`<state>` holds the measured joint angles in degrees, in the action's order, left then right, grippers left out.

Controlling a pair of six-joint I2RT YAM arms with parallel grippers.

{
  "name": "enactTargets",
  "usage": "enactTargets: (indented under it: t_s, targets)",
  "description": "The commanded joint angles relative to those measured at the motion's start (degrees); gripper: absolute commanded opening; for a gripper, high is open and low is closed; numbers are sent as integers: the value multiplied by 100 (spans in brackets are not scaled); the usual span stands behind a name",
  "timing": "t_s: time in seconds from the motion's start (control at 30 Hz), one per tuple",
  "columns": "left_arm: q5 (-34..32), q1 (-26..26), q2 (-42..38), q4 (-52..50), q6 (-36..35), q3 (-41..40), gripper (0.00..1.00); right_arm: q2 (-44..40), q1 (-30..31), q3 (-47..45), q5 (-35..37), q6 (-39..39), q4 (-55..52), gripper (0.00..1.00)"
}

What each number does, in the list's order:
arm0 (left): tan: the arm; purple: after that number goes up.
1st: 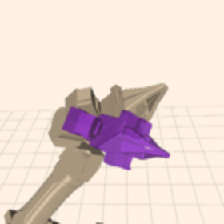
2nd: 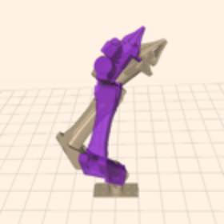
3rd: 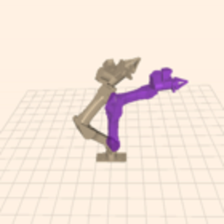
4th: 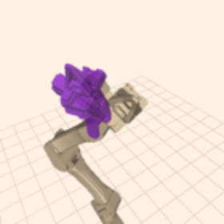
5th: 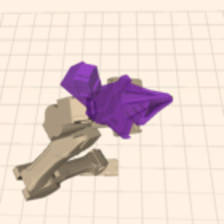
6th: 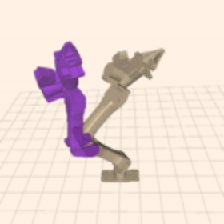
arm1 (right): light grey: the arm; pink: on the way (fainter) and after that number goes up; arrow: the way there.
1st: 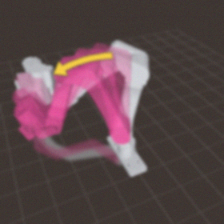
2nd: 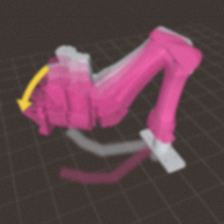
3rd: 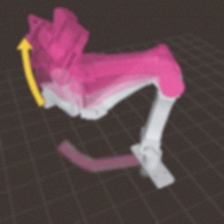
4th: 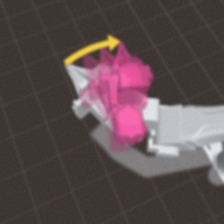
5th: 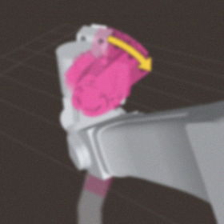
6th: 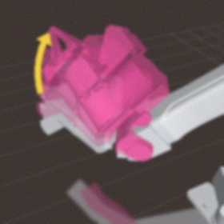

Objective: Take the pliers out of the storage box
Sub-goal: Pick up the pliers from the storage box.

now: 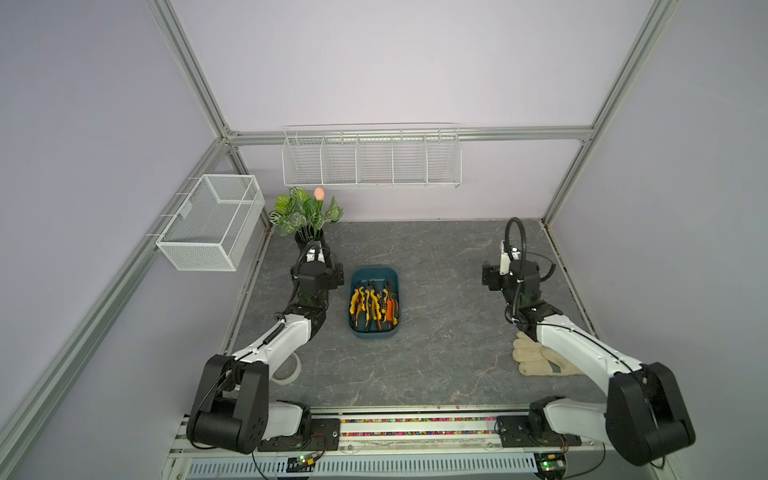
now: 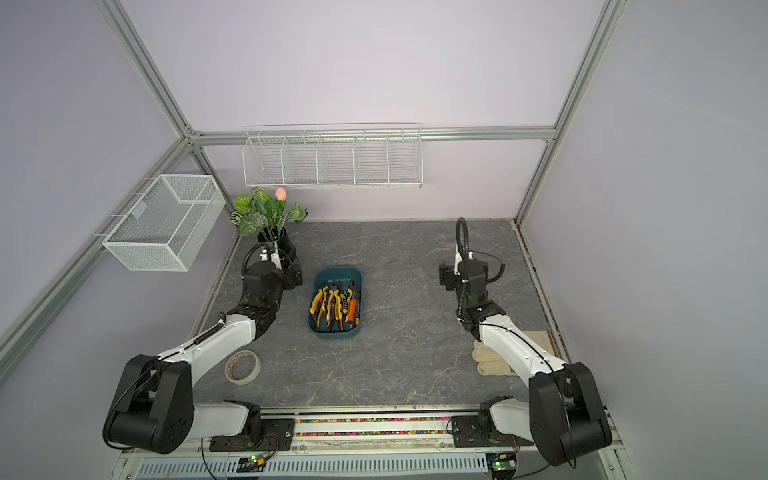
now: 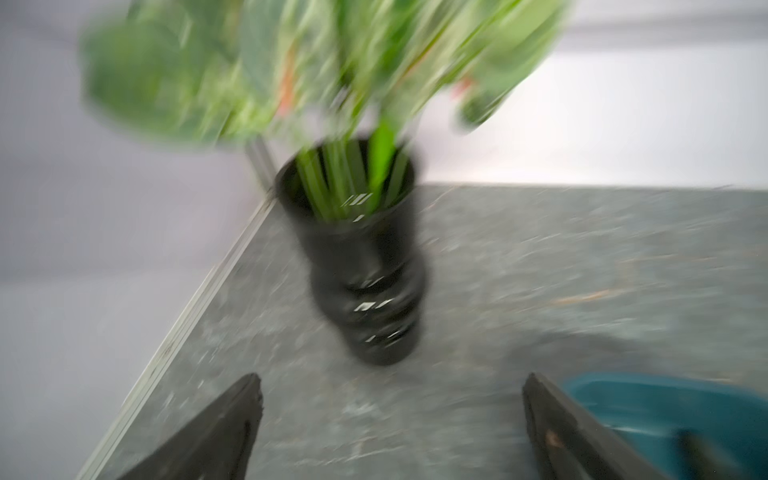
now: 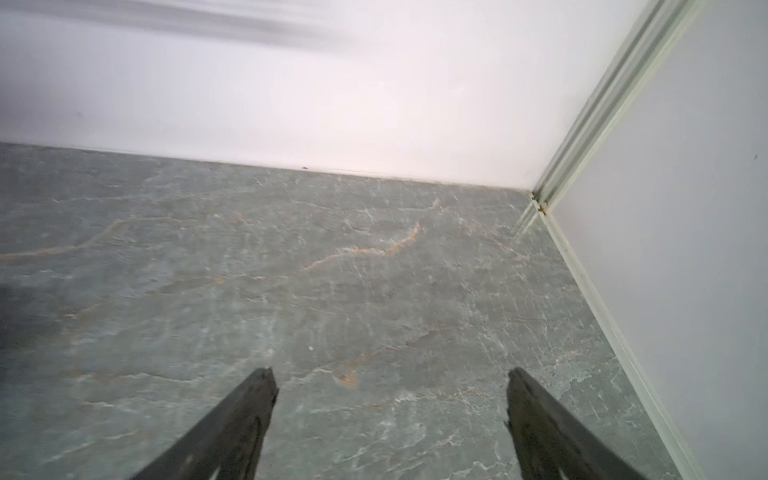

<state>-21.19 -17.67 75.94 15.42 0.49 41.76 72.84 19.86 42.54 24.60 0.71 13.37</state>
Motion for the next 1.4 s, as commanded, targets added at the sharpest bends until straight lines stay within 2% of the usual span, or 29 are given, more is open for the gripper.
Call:
enactTargets:
  t_s: [0.0, 0.07, 0.13, 0.23, 0.3, 0.37, 0.43, 0.47, 0.53, 0.57, 0.6, 0.67, 0.77, 0.8, 0.9, 1.0, 1.17, 1.37]
  targets:
    - [-275, -447, -285, -1774, 621, 630, 99, 336, 857, 1016, 1198, 239, -2159, 89]
    - [37, -542, -410, -2343, 1161, 956, 99, 818, 1347, 1791, 1019, 258, -3062, 89]
    - [464, -545, -601, -2853, 1633, 1157, 99, 1329, 1550, 2441, 149, 734, -3708, 89]
    - [921, -546, -911, -3353, 2138, 1211, 99, 1730, 1556, 2840, -1145, 1406, -3854, 89]
    - [1181, -555, -967, -3681, 2237, 1298, 99, 1817, 1551, 2847, -1513, 1811, -3713, 89]
    - [1526, -564, -819, -4079, 2211, 1508, 99, 1881, 1546, 2865, -1615, 2210, -3693, 89]
    - [2070, -567, -512, -4561, 2139, 1824, 99, 1972, 1492, 2972, -1525, 2664, -3991, 98]
    - [2286, -570, -314, -4818, 2102, 2013, 99, 2038, 1425, 3016, -1703, 2771, -4095, 97]
    - [2551, -571, 109, -5434, 2263, 2410, 95, 2103, 1307, 3036, -2016, 2786, -4227, 82]
    - [2618, -563, 249, -5614, 2333, 2511, 98, 2096, 1265, 3003, -2080, 2757, -4258, 83]
    - [2675, -562, 362, -5720, 2427, 2555, 100, 2079, 1237, 2944, -2192, 2690, -4279, 87]
    - [2603, -542, 535, -5876, 2787, 2545, 100, 2002, 1155, 2765, -2377, 2653, -4264, 88]
    - [2783, -516, 904, -6148, 2753, 2632, 90, 1757, 923, 2338, -2604, 2805, -4147, 78]
    - [2817, -511, 1025, -6249, 2762, 2668, 90, 1674, 870, 2231, -2598, 2799, -4170, 78]
    - [3068, -511, 1216, -6411, 2723, 2667, 74, 1425, 779, 2010, -2407, 2655, -4306, 83]
    - [3032, -513, 1199, -6658, 2655, 2593, 63, 1230, 748, 1797, -2280, 2576, -4332, 83]
    - [2609, -517, 1012, -6986, 2526, 2484, 63, 1189, 730, 1722, -2237, 2446, -4377, 84]
    - [2518, -515, 1142, -6895, 2547, 2473, 60, 1436, 713, 1713, -2306, 2337, -4197, 84]
